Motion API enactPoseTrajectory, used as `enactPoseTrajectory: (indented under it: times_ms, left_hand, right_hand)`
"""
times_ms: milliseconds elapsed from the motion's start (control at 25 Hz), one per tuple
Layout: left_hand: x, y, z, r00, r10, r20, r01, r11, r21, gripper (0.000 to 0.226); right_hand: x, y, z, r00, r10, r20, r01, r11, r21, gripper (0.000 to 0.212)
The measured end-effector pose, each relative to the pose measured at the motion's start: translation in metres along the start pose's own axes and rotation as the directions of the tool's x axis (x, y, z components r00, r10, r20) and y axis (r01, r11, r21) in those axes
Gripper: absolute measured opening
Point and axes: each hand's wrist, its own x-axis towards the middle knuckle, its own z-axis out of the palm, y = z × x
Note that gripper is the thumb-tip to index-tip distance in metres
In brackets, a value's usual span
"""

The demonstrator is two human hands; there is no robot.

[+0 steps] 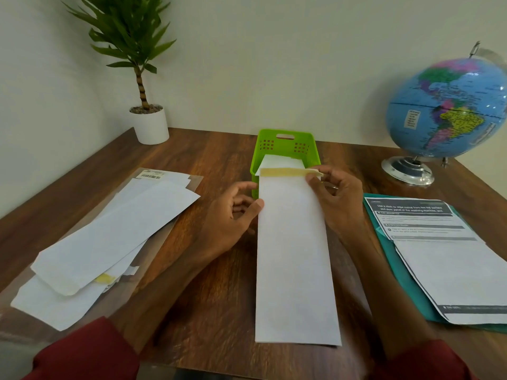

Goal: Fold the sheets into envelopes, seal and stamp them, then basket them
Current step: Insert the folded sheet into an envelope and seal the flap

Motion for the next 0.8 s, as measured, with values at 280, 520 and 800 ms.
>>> enactPoseTrajectory:
  times_ms: [280,520,800]
  left_hand:
    - [0.005,0.001,-0.002,0.999,-0.051,0.008,0.051,0.957,-0.285,0.039]
    - [0.007,0.000,-0.003,0.997,-0.040,-0.072,0.020,0.967,-0.254,0.023]
    - [0.008,0.003,-0.005,0.989,-0.105,-0.100,0.070,0.950,-0.305,0.023]
  right_hand:
    - [-0.010,-0.002,0.012,0.980,0.014,0.198,-0.007,0.999,-0.036,0.019]
    - [-0.011,-0.001,0.013,0.960,0.102,0.263,-0.138,0.983,0.123,0.017]
    - [-0.013,-0.008,0.014,0.945,0.111,0.308,-0.171,0.969,0.176,0.030]
